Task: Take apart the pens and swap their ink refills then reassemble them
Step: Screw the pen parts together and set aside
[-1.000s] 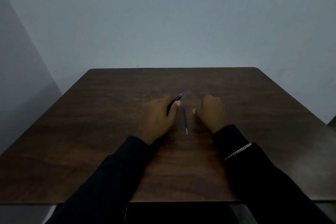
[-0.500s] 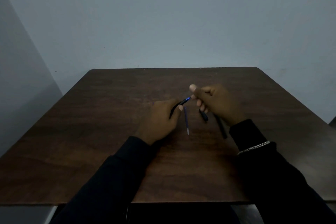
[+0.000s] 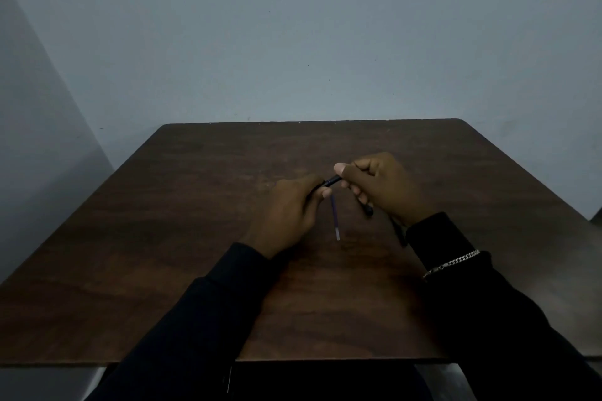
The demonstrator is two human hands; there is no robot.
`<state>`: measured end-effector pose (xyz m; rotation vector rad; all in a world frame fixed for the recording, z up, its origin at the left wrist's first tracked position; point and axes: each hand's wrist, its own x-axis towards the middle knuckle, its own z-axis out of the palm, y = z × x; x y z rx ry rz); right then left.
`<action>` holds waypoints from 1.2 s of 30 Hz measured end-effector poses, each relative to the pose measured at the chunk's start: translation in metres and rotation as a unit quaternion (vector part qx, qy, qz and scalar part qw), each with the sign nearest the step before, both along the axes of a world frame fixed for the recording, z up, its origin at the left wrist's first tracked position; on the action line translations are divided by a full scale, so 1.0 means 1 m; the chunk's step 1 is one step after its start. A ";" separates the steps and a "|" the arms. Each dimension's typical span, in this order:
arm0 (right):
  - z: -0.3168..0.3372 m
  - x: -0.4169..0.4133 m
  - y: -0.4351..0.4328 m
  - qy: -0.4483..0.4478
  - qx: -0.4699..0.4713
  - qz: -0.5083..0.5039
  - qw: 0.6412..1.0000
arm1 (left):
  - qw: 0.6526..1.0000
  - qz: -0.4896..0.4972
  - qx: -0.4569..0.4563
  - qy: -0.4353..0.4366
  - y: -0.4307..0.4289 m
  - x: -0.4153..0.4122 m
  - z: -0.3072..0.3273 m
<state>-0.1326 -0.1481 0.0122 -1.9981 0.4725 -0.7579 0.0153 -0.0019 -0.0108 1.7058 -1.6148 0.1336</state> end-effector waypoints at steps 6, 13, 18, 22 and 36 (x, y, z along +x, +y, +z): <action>-0.001 -0.003 0.002 -0.009 -0.070 0.019 0.997 | 1.000 -0.012 -0.002 0.023 0.004 -0.003 0.008; 0.005 -0.004 0.012 -0.010 -0.152 0.024 0.988 | 0.992 -0.032 0.045 0.118 0.008 0.005 0.007; 0.005 -0.002 0.015 -0.021 -0.195 0.022 0.980 | 0.975 -0.068 0.060 0.204 0.009 0.009 0.009; 0.002 0.000 0.013 -0.024 -0.216 0.018 0.976 | 0.933 -0.123 0.076 0.329 0.009 0.012 0.009; 0.000 0.003 0.014 0.013 -0.089 0.029 0.995 | 0.998 -0.032 0.038 0.039 0.011 0.003 0.005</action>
